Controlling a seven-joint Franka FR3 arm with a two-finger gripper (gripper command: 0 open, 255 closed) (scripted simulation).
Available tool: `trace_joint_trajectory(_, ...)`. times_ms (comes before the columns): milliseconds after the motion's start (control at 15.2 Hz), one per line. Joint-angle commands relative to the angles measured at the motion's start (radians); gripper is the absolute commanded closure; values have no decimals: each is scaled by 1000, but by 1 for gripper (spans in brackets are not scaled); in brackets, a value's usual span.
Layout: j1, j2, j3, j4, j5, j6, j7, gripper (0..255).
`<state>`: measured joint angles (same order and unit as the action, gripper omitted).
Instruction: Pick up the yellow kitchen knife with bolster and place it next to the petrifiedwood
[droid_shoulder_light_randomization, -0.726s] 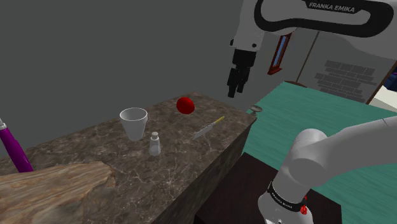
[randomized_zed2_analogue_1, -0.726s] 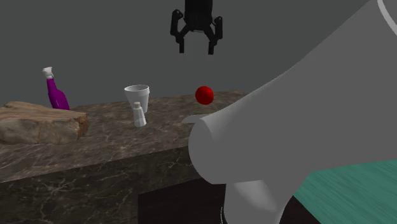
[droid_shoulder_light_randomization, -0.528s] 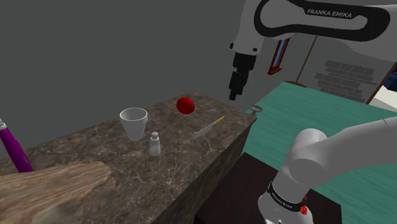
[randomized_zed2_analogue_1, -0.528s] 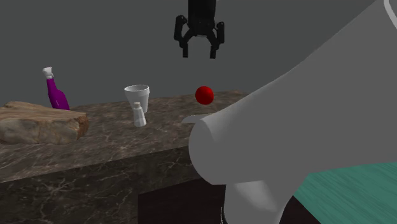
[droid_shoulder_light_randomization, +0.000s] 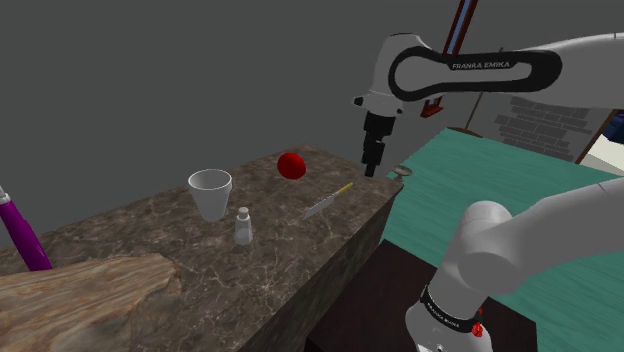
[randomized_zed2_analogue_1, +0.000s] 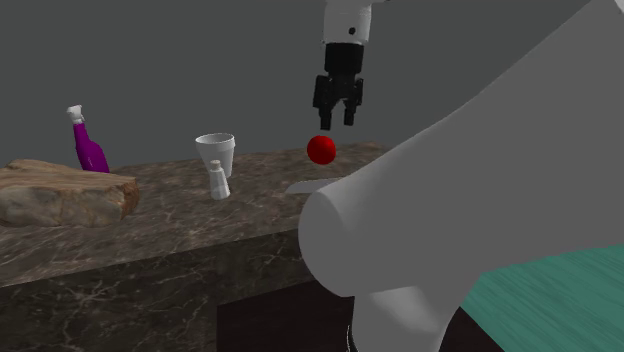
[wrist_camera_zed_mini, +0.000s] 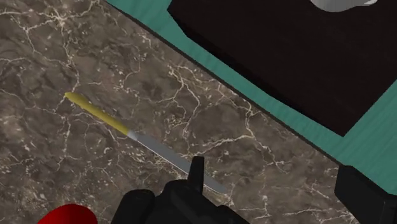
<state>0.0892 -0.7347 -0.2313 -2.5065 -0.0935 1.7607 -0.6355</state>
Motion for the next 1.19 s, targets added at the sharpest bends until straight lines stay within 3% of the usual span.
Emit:
trace_joint_trajectory(0, 22, 23, -55, -30, -33, 67, -135, 0)
trace_joint_trajectory(330, 91, 150, -201, -53, -84, 246, -454, 0)
trace_joint_trajectory(594, 174, 294, -321, -33, -77, 389, -721, 0)
trace_joint_trajectory(792, 252, 422, -410, 0, -25, 489, -941, 0)
trace_joint_trajectory(990, 338, 567, -490, 48, 84, 573, -1190, 0)
trace_joint_trajectory(1122, 348, 600, -498, 50, 115, 597, -1233, 0)
